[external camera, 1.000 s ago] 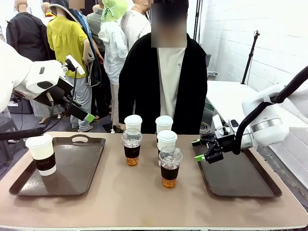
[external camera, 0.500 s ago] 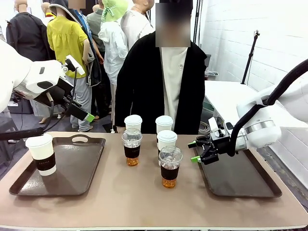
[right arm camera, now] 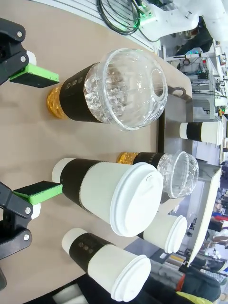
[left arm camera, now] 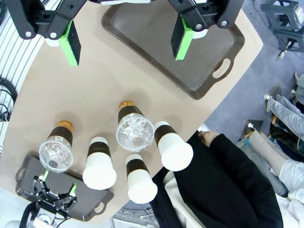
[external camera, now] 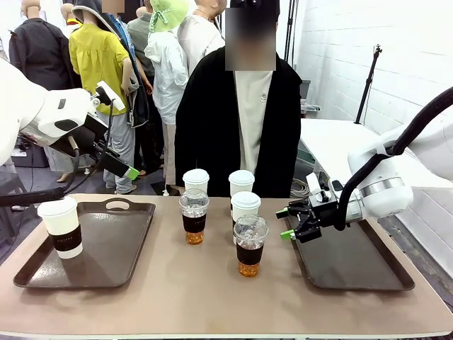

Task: Distribute the coffee onto the tray.
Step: Pick up one iced Americano and place it on the right Handle tray.

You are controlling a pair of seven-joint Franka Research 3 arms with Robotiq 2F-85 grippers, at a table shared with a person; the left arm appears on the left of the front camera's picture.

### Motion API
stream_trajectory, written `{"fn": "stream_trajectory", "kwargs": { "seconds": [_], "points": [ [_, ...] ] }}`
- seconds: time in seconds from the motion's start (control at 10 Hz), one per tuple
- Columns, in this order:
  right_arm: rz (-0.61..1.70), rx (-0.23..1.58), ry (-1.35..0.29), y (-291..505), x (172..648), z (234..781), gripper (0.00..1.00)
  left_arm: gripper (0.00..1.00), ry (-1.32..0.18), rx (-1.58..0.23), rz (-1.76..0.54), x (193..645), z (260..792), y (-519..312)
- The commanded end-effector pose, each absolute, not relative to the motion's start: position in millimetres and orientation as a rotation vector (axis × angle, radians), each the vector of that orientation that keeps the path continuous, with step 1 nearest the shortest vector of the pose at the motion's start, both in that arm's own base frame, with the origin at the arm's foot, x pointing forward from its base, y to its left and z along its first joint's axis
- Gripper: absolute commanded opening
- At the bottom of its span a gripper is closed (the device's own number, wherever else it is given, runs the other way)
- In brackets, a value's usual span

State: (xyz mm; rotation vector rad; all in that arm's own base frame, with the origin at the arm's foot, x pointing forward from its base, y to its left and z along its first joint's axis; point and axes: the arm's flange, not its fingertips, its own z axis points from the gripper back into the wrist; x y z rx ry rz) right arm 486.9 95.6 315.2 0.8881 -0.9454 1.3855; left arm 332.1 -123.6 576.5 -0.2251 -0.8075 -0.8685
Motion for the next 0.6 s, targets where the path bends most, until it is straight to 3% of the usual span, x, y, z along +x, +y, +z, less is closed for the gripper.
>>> {"fn": "stream_trajectory", "kwargs": {
  "seconds": [0.0,0.5],
  "points": [
    [1.397,0.927,-0.924,105,489,305,1.0,1.0,-0.807,-0.227,-0.868,333,576,-124],
    [1.433,0.974,-0.933,123,484,284,1.0,1.0,-0.807,-0.227,-0.868,333,576,-124]
  ]
}}
